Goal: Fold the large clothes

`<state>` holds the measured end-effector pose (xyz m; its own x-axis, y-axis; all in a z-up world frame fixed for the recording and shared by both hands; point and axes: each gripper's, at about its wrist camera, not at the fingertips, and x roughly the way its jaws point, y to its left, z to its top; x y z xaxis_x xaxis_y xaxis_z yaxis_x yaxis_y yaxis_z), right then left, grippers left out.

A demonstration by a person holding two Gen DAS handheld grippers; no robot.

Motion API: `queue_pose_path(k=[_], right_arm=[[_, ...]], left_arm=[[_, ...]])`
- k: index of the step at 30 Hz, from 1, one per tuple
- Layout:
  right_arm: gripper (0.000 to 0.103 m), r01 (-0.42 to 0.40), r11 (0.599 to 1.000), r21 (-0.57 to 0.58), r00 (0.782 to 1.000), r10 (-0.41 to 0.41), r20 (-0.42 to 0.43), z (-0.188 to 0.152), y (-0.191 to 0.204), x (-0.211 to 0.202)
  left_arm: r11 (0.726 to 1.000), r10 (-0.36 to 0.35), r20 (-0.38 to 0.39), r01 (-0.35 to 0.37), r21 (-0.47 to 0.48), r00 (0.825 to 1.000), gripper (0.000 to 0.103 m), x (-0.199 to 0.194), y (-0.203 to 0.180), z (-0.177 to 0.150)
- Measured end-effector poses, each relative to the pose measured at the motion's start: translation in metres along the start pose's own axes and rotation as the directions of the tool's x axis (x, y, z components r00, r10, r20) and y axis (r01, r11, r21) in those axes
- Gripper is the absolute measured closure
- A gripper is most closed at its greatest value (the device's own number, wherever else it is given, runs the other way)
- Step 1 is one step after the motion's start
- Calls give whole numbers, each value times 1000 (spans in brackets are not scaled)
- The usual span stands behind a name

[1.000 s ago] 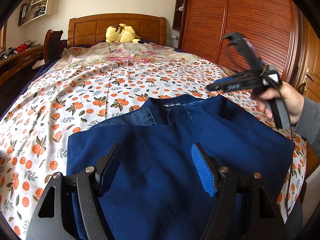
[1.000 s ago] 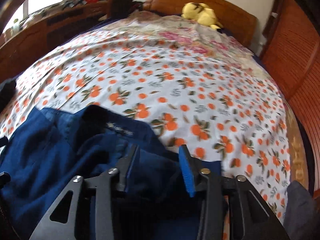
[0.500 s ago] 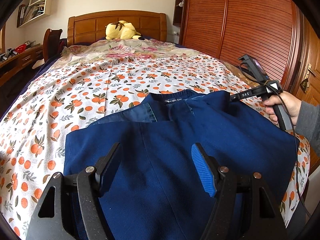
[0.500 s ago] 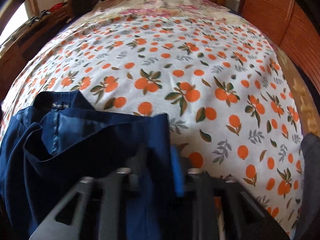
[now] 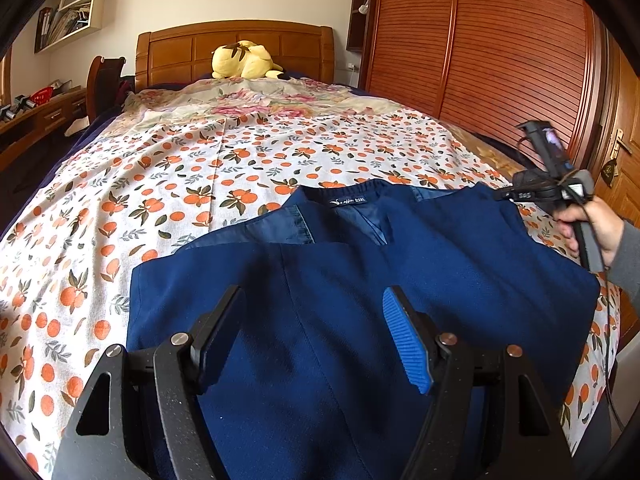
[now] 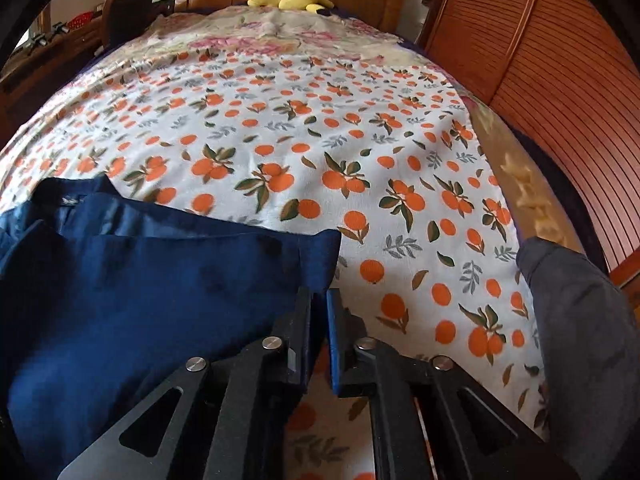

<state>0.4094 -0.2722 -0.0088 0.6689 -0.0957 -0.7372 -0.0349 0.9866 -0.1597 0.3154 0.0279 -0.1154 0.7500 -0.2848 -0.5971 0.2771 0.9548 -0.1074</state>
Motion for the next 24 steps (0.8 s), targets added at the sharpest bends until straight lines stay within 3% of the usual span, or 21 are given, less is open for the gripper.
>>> queue_pose_path(k=[3, 8, 12, 15, 18, 24], right_arm=[[77, -48, 999, -11, 998, 49, 39, -9, 9, -22], [54, -195, 979, -53, 973, 200, 117, -34, 28, -63], [52, -250, 966, -61, 964, 254, 83, -62, 36, -61], [52, -236, 969, -71, 970, 239, 42, -82, 42, -40], [51, -233, 970, -68, 968, 238, 77, -104, 43, -22], [51, -219, 973, -75, 970, 225, 93, -108, 40, -22]], left_arm=[[1000, 4, 3, -4, 3, 1000, 31, 0, -1, -1], [1000, 11, 1, -11, 5, 1000, 31, 1, -1, -3], [1000, 20, -2, -20, 5, 1000, 31, 2, -2, -2], [1000, 27, 0, -27, 2, 1000, 31, 3, -2, -2], [999, 34, 5, -34, 7, 999, 31, 4, -4, -3], [997, 67, 8, -67, 33, 998, 31, 7, -9, -8]])
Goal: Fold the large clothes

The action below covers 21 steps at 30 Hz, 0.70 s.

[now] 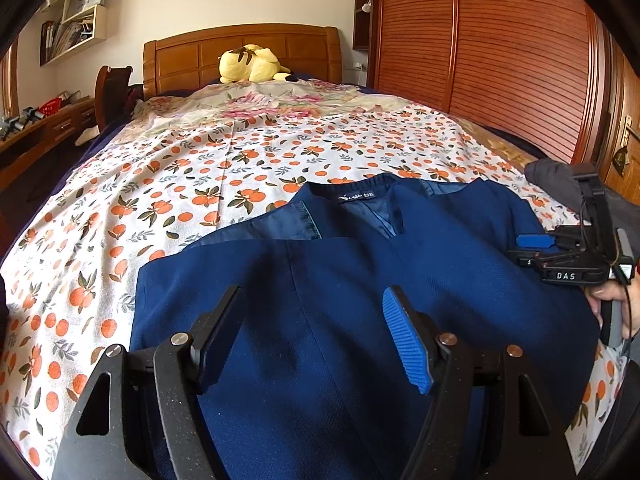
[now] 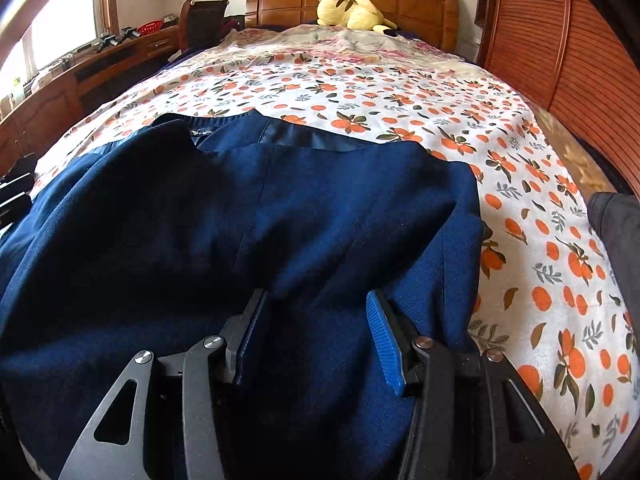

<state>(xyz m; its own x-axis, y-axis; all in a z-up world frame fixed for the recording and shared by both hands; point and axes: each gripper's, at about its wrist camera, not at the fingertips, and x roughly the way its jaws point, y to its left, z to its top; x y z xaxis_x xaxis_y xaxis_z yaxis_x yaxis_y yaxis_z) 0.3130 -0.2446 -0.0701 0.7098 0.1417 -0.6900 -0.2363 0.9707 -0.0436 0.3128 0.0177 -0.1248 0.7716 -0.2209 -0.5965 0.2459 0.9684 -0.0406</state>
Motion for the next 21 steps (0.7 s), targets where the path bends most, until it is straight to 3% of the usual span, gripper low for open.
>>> queue_pose_path(k=[5, 10, 14, 21], right_arm=[[51, 12, 1000, -10, 1000, -12, 1, 3, 24, -11], [49, -16, 1000, 5, 1000, 16, 10, 5, 22, -13], [48, -30, 999, 12, 999, 30, 14, 4, 21, -15], [48, -35, 999, -5, 999, 35, 8, 6, 24, -16]], left_arm=[[1000, 14, -4, -14, 11, 1000, 31, 0, -2, 0], [999, 21, -66, -19, 29, 998, 31, 7, -5, 7], [998, 14, -134, -6, 59, 991, 31, 17, -11, 24], [994, -16, -187, 35, 100, 982, 31, 52, -23, 65]])
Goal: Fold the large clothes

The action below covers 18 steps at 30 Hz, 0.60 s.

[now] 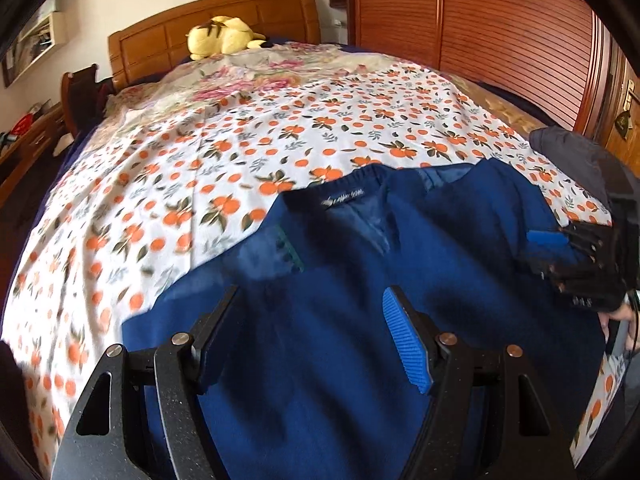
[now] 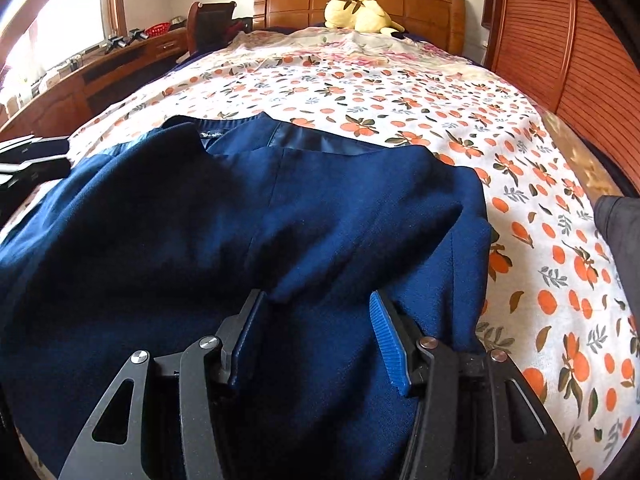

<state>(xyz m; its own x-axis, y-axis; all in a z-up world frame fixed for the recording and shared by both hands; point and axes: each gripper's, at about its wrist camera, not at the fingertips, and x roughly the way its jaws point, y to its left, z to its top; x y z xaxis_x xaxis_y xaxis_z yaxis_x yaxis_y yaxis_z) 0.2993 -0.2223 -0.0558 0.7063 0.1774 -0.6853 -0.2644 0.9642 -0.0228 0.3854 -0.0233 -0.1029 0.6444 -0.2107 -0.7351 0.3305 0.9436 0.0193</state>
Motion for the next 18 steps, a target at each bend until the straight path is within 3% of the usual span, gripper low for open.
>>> queue_pose_path(k=[6, 12, 15, 16, 18], right_arm=[[48, -14, 1000, -6, 1000, 14, -3, 0, 1, 0], [48, -33, 999, -2, 999, 33, -7, 1, 1, 1], [48, -40, 999, -2, 999, 40, -7, 1, 1, 1], [48, -42, 999, -2, 999, 42, -8, 2, 1, 1], [48, -42, 999, -2, 999, 42, -8, 2, 1, 0]], left_arm=[[998, -32, -92, 36, 47, 995, 34, 47, -8, 26], [993, -38, -211, 60, 101, 977, 41, 80, -13, 18], [988, -22, -229, 56, 141, 973, 41, 83, -18, 10], [988, -24, -228, 58, 144, 973, 45, 82, -18, 10], [988, -26, -237, 62, 145, 971, 62, 82, -19, 9]])
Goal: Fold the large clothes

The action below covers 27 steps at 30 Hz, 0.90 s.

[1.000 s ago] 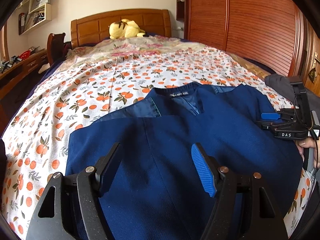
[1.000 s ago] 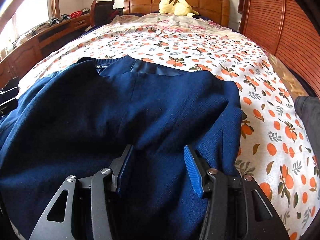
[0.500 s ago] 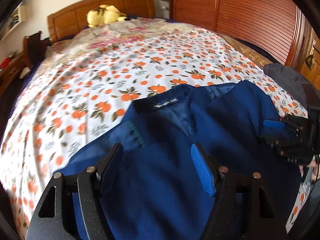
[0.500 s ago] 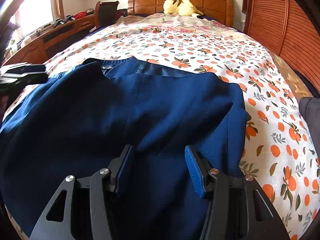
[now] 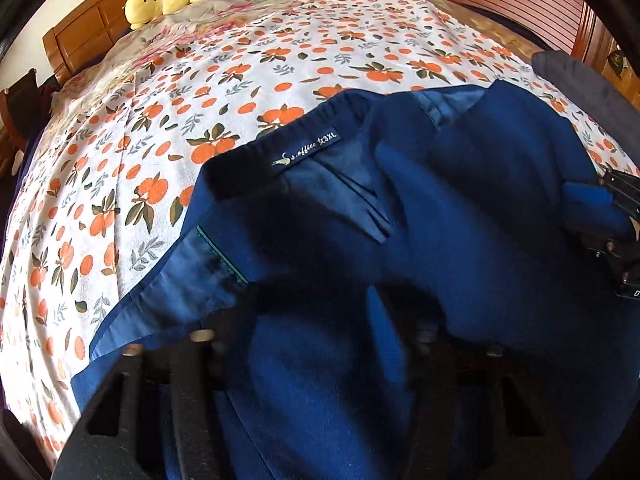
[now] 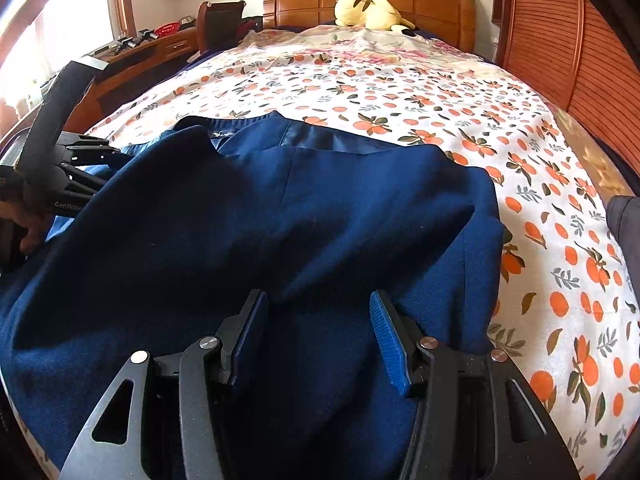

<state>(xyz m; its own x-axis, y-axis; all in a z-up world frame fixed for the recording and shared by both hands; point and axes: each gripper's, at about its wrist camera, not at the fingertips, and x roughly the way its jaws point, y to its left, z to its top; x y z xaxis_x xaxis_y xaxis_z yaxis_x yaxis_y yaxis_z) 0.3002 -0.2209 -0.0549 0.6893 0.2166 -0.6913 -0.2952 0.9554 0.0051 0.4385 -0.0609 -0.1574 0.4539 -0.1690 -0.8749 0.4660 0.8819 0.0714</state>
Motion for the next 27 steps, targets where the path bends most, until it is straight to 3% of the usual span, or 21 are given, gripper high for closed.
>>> queue_pose_path(k=[2, 5, 7, 11, 15, 19, 22, 27], right_arm=[[48, 0, 1000, 0, 1000, 0, 0, 0, 0, 0], [48, 0, 1000, 0, 1000, 0, 0, 0, 0, 0], [48, 1, 1000, 0, 1000, -1, 0, 0, 0, 0], [48, 1, 1000, 0, 1000, -1, 6, 0, 1, -1], [48, 2, 1000, 3, 1000, -2, 20, -1, 1, -4], [48, 4, 1000, 6, 999, -4, 46, -1, 2, -10], [48, 5, 1000, 8, 999, -6, 50, -1, 3, -10], [48, 12, 1000, 7, 997, -12, 70, -3, 4, -16]], left_arm=[[1000, -16, -13, 16, 8, 1000, 83, 0, -3, -1], [999, -2, -23, 3, 36, 1000, 97, -1, -9, -3], [999, 16, -22, -15, 35, 1000, 100, -4, -11, -2], [995, 96, 48, -96, 7, 994, 102, -24, -6, 2], [980, 194, 139, -188, -56, 971, 102, -51, 10, 10], [971, 234, 150, -222, -93, 960, 102, -57, 24, 13], [971, 232, 131, -221, -93, 964, 102, -51, 26, 9], [963, 241, 167, -215, -161, 956, 101, -67, 24, -3]])
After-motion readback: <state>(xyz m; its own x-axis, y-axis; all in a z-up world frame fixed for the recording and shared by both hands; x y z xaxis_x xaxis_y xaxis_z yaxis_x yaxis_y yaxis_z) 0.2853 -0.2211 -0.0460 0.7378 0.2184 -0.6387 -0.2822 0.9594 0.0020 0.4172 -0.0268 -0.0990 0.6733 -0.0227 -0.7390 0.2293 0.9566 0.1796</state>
